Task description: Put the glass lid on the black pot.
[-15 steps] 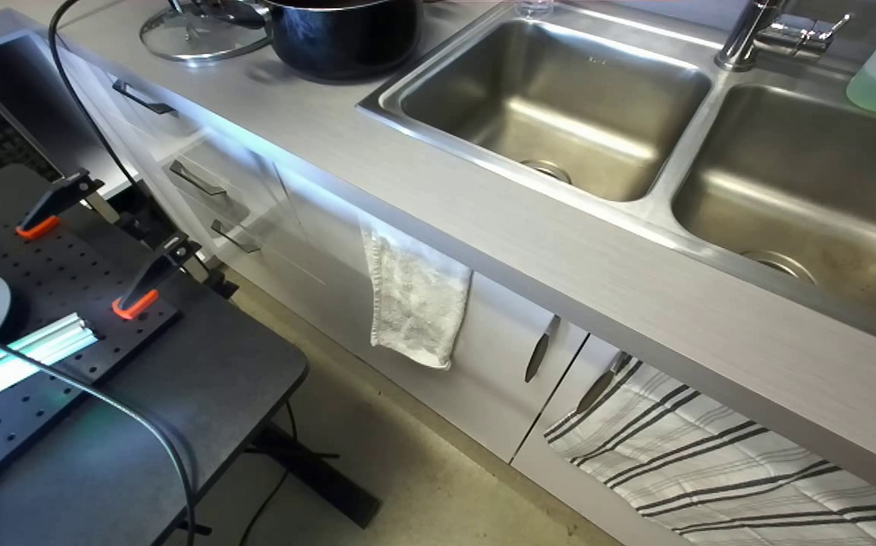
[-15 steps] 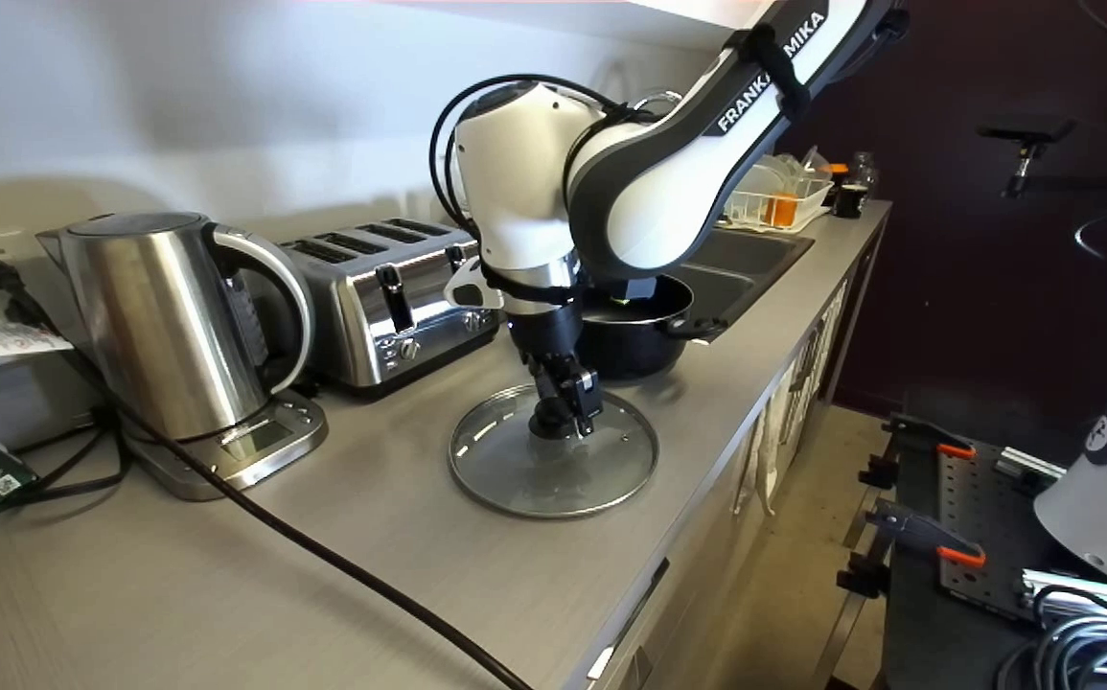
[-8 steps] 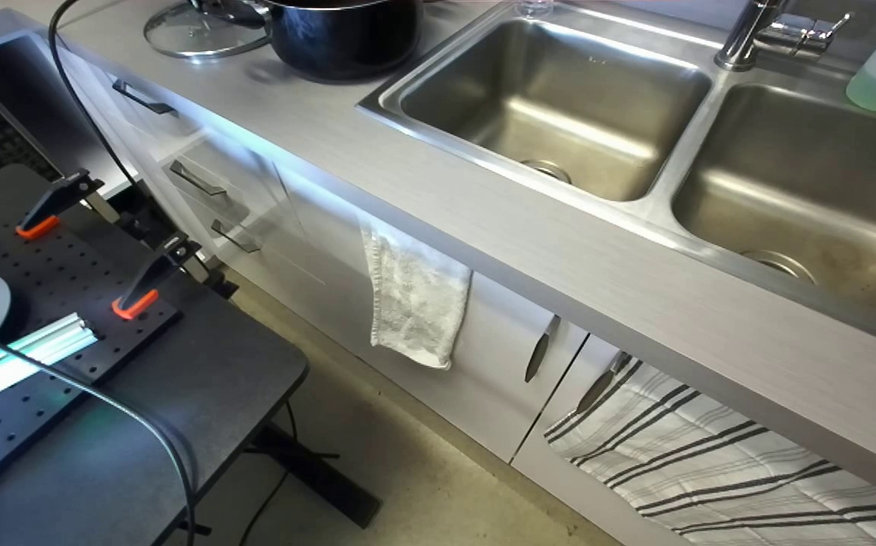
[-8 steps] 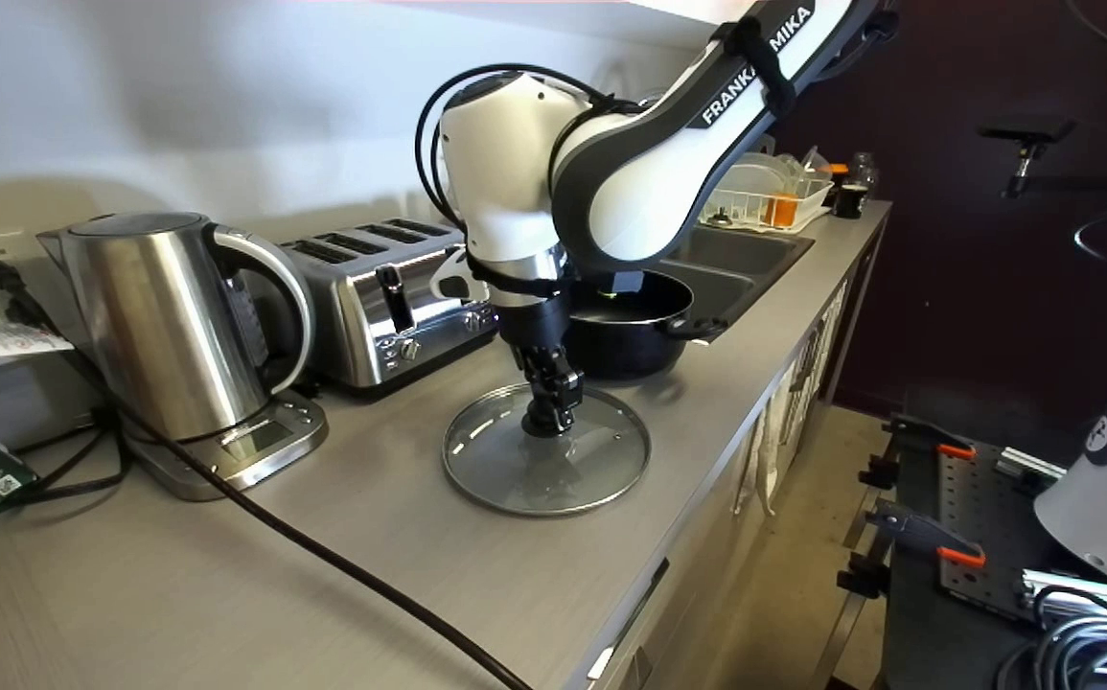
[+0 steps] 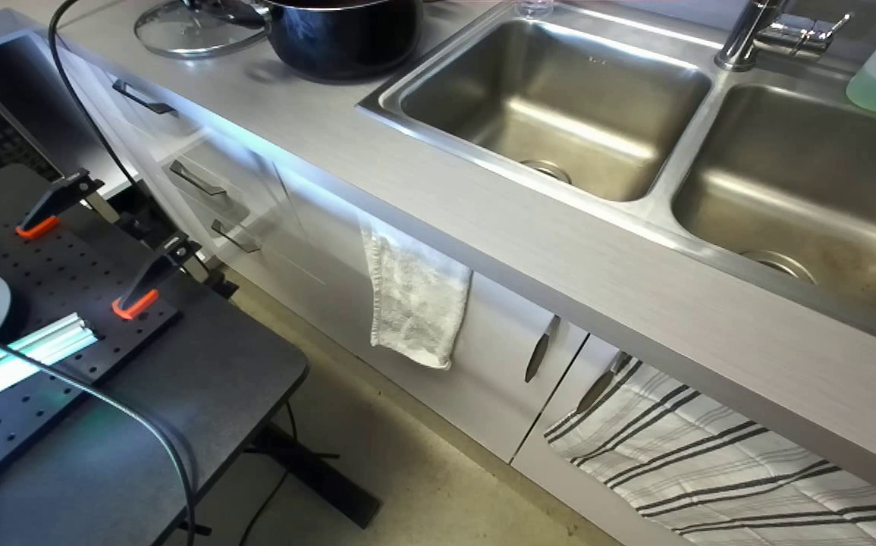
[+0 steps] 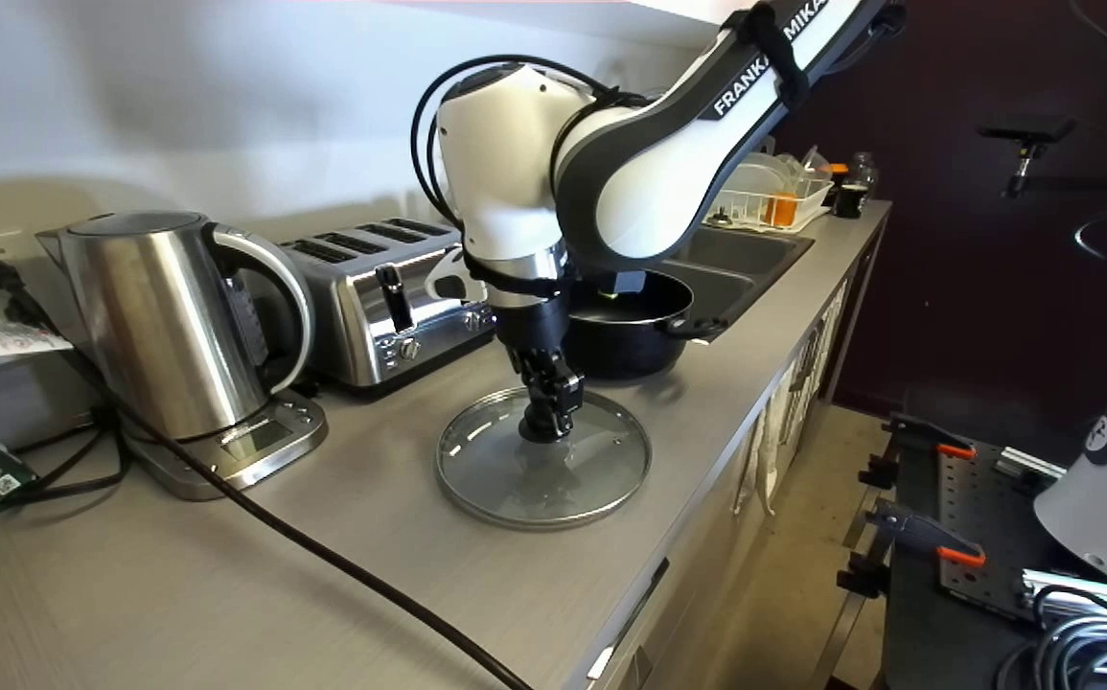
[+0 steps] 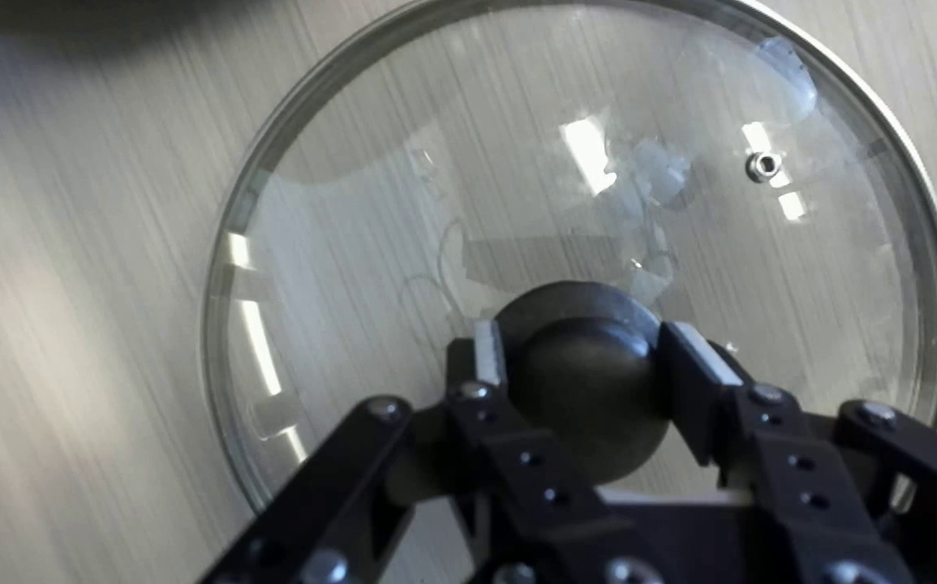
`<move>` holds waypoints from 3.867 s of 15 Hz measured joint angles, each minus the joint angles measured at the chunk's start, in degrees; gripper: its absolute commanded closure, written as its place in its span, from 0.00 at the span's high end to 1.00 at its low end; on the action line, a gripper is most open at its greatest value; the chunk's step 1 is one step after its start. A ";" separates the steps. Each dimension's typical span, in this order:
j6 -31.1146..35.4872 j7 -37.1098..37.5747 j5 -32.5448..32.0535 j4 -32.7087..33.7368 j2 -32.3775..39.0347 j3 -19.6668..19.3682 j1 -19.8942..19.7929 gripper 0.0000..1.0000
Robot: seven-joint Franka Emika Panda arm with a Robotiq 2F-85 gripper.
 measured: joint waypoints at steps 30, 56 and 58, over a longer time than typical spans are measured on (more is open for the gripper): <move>-10.46 0.05 8.64 -7.67 -24.52 -6.71 -10.95 0.25; -13.98 6.35 11.74 8.18 -6.66 -10.44 -16.08 0.25; -14.11 6.53 11.74 8.41 -6.40 -10.45 -16.18 0.25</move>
